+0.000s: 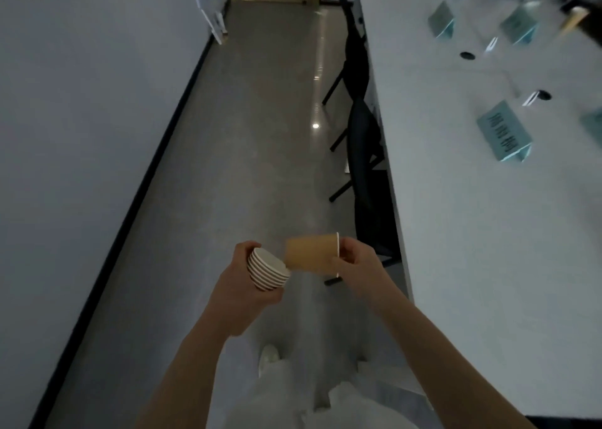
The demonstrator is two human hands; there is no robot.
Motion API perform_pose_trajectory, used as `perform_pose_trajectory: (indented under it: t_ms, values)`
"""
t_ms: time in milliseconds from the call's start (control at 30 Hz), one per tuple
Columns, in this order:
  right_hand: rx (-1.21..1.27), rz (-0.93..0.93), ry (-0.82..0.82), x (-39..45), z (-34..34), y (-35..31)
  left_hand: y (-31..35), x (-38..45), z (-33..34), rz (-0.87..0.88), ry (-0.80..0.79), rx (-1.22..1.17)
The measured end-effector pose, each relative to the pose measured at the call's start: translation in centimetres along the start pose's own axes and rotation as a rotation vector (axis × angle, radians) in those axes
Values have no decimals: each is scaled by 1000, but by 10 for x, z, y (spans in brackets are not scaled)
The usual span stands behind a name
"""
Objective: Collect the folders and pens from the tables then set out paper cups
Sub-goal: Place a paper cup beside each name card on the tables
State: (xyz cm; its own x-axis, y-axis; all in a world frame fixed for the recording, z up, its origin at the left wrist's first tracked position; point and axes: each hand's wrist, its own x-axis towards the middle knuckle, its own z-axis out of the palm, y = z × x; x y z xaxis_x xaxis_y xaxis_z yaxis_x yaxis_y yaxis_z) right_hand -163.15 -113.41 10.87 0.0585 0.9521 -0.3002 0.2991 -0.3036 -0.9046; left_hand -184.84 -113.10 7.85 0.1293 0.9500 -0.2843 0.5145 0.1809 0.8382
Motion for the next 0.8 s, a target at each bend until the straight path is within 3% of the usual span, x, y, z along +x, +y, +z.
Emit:
perform_pose_trajectory:
  t_ms: [200, 433, 633, 800]
  values:
    - [92, 60, 219, 48, 2, -15, 20, 82, -25, 66, -140, 51]
    - [189, 168, 520, 98, -37, -14, 59, 174, -5, 108, -283, 128]
    - [-40, 311, 701, 165, -109, 17, 100, 261, 37, 130, -385, 181]
    - [-251, 422, 685, 223, -172, 47, 144, 317, 74, 183, -383, 207]
